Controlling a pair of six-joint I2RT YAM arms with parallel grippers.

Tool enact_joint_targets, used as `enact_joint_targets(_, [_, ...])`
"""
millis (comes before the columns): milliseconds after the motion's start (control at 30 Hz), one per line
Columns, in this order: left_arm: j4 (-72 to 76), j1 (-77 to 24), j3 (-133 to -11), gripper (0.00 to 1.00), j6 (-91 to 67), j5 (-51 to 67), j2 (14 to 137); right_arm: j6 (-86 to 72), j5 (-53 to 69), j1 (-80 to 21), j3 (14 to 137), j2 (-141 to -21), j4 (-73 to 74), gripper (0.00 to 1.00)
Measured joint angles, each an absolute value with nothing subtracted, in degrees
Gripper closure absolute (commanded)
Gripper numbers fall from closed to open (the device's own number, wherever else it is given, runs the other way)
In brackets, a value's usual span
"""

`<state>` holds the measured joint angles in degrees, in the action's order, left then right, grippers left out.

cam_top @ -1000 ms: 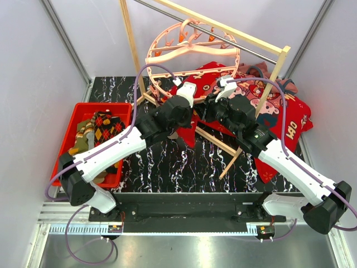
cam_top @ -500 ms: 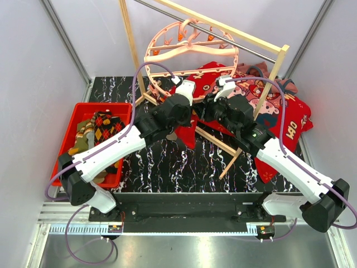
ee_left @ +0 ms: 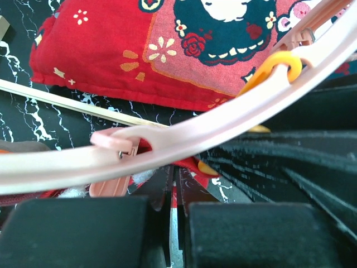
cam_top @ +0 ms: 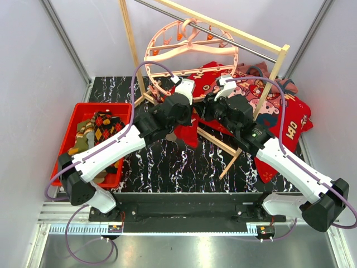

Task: Clip the socks to the hanger
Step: Clamp the sock onto the hanger.

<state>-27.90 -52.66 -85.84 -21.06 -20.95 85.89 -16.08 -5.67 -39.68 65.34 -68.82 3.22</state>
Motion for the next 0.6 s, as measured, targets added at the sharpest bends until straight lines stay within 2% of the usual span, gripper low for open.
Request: enact_joint_targets(600, [-28.6, -52.7, -85.8, 1.0, -22.1, -18.3, 83.5, -15.4, -7.8, -39.7, 64.8, -68.8, 2.8, 1.0])
